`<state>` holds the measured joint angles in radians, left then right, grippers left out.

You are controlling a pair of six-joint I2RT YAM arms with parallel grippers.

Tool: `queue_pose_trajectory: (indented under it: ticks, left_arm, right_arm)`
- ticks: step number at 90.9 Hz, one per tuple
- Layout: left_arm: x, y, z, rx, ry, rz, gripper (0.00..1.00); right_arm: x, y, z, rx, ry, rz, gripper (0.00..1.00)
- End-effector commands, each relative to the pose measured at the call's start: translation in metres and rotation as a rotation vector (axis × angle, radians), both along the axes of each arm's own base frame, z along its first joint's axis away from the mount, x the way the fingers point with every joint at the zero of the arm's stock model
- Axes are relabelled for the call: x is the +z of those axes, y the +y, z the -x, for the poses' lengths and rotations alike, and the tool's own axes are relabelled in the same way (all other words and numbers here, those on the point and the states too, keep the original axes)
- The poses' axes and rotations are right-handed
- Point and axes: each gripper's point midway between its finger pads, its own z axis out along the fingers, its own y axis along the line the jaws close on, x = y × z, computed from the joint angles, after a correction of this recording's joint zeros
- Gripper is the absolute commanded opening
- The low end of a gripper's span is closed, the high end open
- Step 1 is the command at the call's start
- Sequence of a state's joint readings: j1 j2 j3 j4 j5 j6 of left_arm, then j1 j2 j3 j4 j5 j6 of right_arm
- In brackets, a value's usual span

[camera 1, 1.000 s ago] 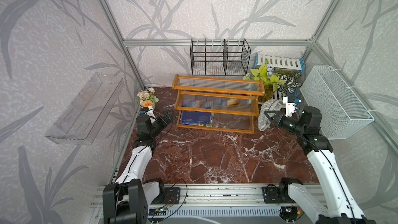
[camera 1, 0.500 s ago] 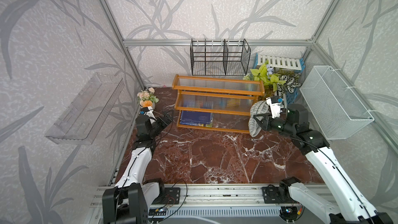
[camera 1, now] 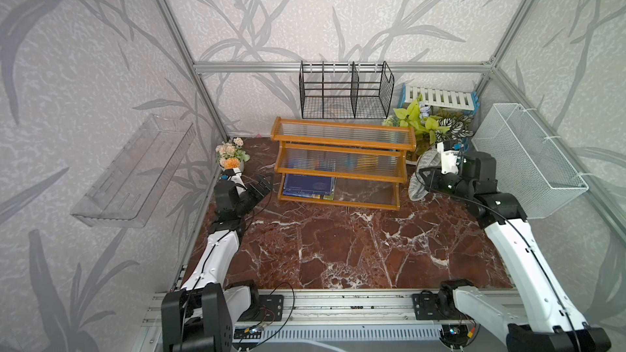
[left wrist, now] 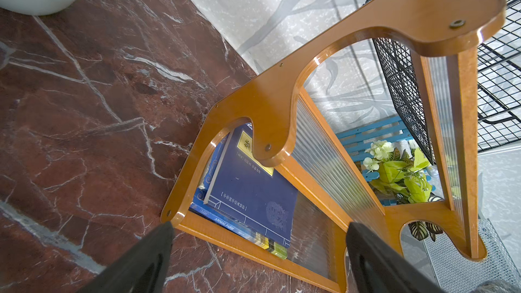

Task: Wipe the bookshelf clean with a cloth
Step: Wipe the dust from the shelf.

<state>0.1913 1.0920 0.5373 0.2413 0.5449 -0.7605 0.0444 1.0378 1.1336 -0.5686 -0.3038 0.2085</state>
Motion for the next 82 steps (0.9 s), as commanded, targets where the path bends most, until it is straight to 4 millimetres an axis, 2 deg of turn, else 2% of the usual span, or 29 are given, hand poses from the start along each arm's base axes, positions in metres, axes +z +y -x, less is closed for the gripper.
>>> queue_pose_trajectory:
  ticks: [1, 15, 33, 50, 60, 82]
  left_arm:
    - [0.005, 0.003, -0.004, -0.001, -0.027, -0.007, 1.00]
    - [0.003, 0.004, -0.006, 0.006, -0.022, -0.009, 1.00]
    - [-0.001, 0.008, -0.010, 0.023, -0.010, -0.012, 1.00]
    - [-0.006, 0.009, -0.018, 0.021, 0.008, -0.013, 1.00]
    - [-0.009, 0.009, -0.022, 0.016, 0.012, -0.010, 1.00]
    - [-0.012, 0.010, -0.029, 0.009, 0.018, -0.011, 1.00]
  right_arm:
    - [0.022, -0.002, -0.016, 0.077, -0.089, -0.019, 0.00]
    - [0.035, -0.015, -0.047, 0.100, -0.159, -0.055, 0.00]
    - [0.046, -0.009, -0.086, 0.164, -0.178, -0.102, 0.00]
    - [0.048, 0.001, -0.119, 0.223, -0.166, -0.196, 0.00]
    - [0.040, 0.006, -0.137, 0.237, -0.137, -0.226, 0.00]
    - [0.024, -0.001, -0.168, 0.198, -0.111, -0.217, 0.00]
